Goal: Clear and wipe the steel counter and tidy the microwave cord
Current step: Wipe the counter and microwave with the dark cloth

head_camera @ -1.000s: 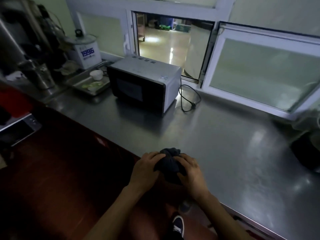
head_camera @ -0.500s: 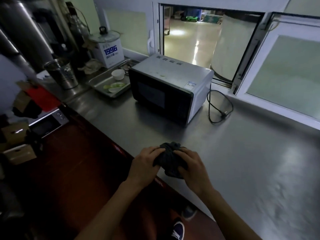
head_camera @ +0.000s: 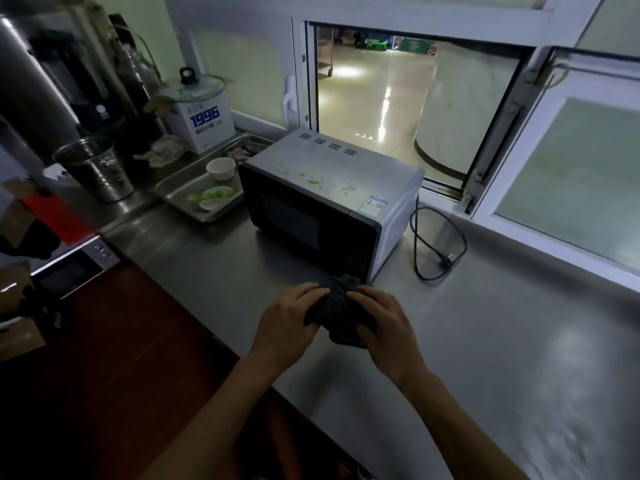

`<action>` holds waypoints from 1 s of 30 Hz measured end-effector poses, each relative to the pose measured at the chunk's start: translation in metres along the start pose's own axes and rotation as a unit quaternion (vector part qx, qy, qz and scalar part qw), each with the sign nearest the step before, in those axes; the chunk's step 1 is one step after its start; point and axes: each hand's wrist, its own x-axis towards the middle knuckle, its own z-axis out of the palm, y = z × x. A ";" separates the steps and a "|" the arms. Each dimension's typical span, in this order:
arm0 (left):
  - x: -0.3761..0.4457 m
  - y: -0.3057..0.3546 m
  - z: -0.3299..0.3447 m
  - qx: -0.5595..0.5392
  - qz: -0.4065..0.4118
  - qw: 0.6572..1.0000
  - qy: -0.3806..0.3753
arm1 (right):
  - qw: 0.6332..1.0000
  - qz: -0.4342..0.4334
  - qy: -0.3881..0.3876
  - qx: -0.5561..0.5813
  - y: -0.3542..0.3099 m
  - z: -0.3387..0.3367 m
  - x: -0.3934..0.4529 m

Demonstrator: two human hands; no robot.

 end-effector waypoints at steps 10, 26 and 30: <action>0.151 -0.007 -0.021 -0.024 0.089 0.995 0.039 | 0.992 0.009 0.106 -0.071 0.017 -0.029 0.125; 0.308 -0.070 0.007 -0.063 0.163 0.984 -0.040 | 0.963 0.156 0.125 -0.181 0.039 0.015 0.243; 0.312 -0.077 0.003 -0.071 0.171 0.981 -0.066 | 0.955 0.216 0.080 -0.187 0.025 0.023 0.251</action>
